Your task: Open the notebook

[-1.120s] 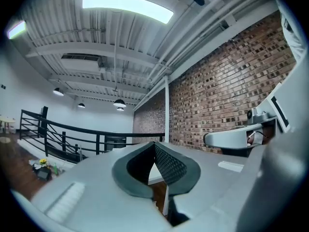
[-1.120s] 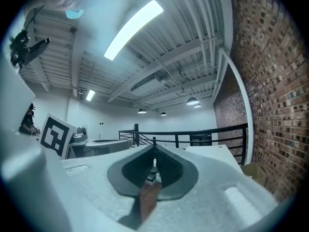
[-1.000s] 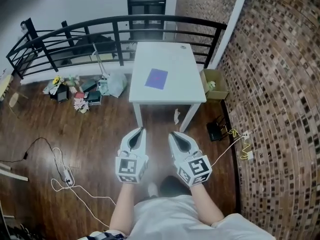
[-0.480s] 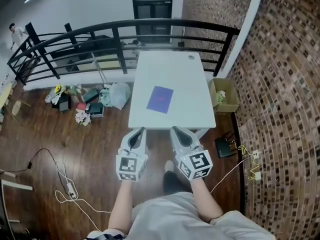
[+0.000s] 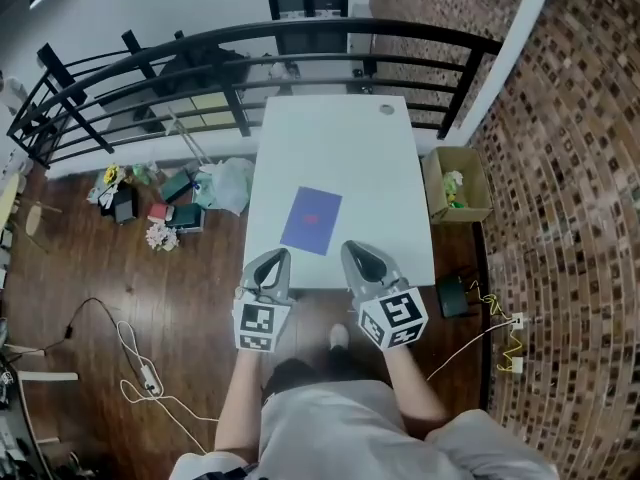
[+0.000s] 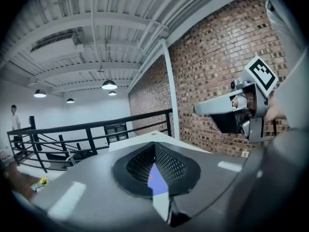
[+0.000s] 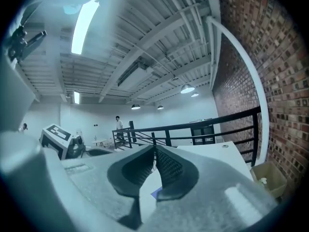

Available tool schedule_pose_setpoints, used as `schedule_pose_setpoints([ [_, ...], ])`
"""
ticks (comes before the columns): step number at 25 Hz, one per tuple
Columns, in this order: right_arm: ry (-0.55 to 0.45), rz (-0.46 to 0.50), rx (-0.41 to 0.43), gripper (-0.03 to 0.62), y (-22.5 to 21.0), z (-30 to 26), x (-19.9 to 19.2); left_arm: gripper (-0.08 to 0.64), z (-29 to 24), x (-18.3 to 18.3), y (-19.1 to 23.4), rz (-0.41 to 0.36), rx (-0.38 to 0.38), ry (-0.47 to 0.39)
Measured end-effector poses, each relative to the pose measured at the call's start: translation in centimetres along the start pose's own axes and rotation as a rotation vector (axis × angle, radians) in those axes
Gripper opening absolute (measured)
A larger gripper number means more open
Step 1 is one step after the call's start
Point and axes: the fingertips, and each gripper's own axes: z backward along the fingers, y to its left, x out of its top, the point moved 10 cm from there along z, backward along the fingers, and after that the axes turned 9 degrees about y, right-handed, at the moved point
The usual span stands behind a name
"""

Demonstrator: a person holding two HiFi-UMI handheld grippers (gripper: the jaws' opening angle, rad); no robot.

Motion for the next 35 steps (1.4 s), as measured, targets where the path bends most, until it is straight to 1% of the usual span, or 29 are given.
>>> schedule_pose_setpoints([
  [3,0.035,-0.024,0.002,0.0,-1.6,-1.5,-0.5,0.014,-2.8,-1.5,0.4,-0.033,-0.021,0.099],
  [6,0.063,-0.043,-0.007,0.0,-2.7,-2.7,-1.3,0.014,-5.2,-3.4,0.8,-0.077,-0.06,0.187],
  [9,0.094,-0.063,-0.033,0.0,-3.5,-4.1,-2.6,0.014,-7.8,-5.7,1.1,-0.131,-0.114,0.265],
  [11,0.115,-0.079,-0.057,0.0,-4.1,-5.0,-3.4,0.014,-9.6,-7.0,1.2,-0.191,-0.155,0.312],
  [13,0.136,-0.1,-0.088,0.0,-4.4,-5.6,-4.1,0.02,-11.2,-7.8,0.9,-0.279,-0.201,0.352],
  [16,0.17,-0.135,-0.134,0.0,-4.5,-6.1,-5.4,0.029,-13.4,-8.7,0.3,-0.405,-0.29,0.386],
  [19,0.194,-0.159,-0.174,0.0,-4.3,-6.6,-6.2,0.049,-15.2,-9.9,-0.2,-0.51,-0.37,0.415],
  [23,0.212,-0.186,-0.217,0.0,-4.5,-7.2,-7.0,0.086,-17.5,-10.9,-0.4,-0.648,-0.45,0.44],
  [28,0.227,-0.218,-0.266,0.0,-5.3,-7.6,-7.8,0.155,-19.7,-12.0,-0.9,-0.804,-0.529,0.468],
  [35,0.235,-0.254,-0.321,0.0,-6.3,-8.1,-8.6,0.19,-21.3,-13.6,-1.4,-0.984,-0.599,0.489],
])
